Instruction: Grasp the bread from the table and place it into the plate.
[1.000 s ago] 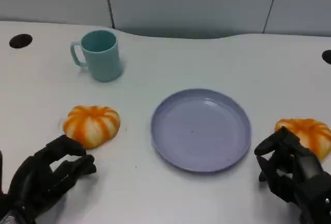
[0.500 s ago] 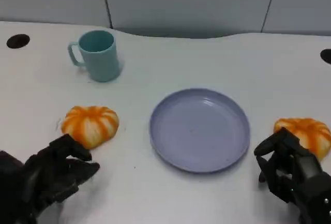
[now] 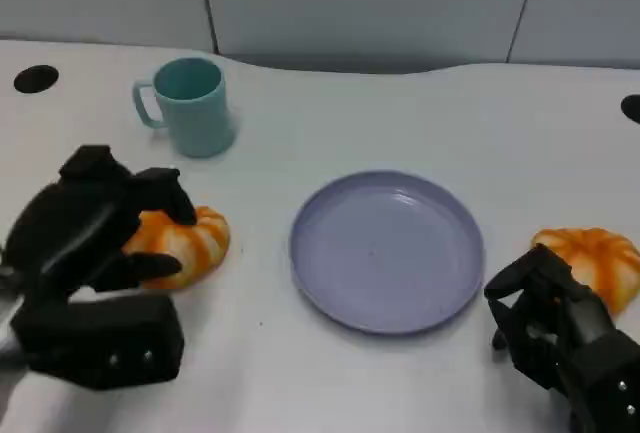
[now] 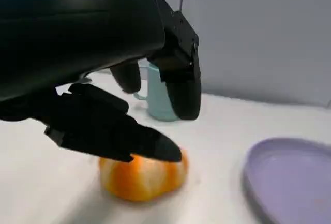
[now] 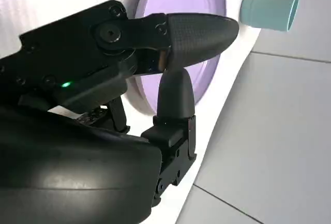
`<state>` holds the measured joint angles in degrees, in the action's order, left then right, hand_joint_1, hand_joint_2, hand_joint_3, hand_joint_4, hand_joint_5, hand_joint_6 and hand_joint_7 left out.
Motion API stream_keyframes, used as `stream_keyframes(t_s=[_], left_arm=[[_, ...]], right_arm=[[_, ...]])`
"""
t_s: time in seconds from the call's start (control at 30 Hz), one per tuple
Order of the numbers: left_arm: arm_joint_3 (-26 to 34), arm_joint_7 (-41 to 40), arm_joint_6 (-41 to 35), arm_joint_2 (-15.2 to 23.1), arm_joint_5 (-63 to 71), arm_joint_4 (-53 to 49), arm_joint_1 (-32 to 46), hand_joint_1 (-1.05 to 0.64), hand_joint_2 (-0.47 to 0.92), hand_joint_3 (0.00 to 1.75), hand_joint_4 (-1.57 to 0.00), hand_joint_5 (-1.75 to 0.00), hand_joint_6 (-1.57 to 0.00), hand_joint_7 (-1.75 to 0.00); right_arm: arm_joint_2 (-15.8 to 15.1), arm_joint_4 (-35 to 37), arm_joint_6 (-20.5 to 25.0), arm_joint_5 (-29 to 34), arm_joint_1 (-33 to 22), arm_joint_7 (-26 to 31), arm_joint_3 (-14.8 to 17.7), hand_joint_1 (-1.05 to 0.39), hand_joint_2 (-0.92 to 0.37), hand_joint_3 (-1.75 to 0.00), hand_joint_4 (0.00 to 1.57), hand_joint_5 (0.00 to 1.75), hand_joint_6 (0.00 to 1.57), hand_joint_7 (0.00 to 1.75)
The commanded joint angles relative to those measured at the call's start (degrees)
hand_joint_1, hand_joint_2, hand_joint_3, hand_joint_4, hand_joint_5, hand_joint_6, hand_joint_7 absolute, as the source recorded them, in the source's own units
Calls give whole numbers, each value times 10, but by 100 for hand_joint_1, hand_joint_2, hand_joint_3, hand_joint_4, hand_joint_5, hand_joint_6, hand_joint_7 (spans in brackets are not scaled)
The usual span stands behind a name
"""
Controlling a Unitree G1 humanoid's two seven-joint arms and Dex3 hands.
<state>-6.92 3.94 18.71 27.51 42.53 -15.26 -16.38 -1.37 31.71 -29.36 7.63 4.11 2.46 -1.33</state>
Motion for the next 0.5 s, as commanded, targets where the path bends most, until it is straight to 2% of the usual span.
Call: stream_keyframes(t_s=[0.03, 0.13, 0.3, 0.4, 0.5], left_arm=[[-47, 57, -48, 40, 41, -34, -58, -68, 83, 0, -2, -15, -22, -2], [-75, 74, -53, 46, 45, -73, -94, -63, 76, 0, 0, -2, -16, 0], [-115, 111, -70, 38, 43, -138, -150, -62, 75, 1, 0, 0, -11, 0], [-145, 124, -85, 14, 47, -220, -201, -64, 77, 2, 0, 0, -6, 0], [-177, 103, -87, -16, 56, -319, -250, -65, 76, 1, 0, 0, -5, 0]], right_arm=[[-5, 6, -11, -8, 5, 0, 4, -30, -92, -44, 70, 175, 44, 175], [-3, 0, -4, -8, 3, 0, 4, -30, -92, -43, 70, 175, 44, 175], [-3, -6, 10, -8, 2, 0, 5, -31, -92, -43, 69, 175, 45, 175], [-4, 0, -1, -8, 4, 0, 5, -30, -92, -43, 69, 175, 45, 175], [-3, -6, 8, -11, 2, -3, 5, -30, -92, -43, 69, 175, 45, 175]])
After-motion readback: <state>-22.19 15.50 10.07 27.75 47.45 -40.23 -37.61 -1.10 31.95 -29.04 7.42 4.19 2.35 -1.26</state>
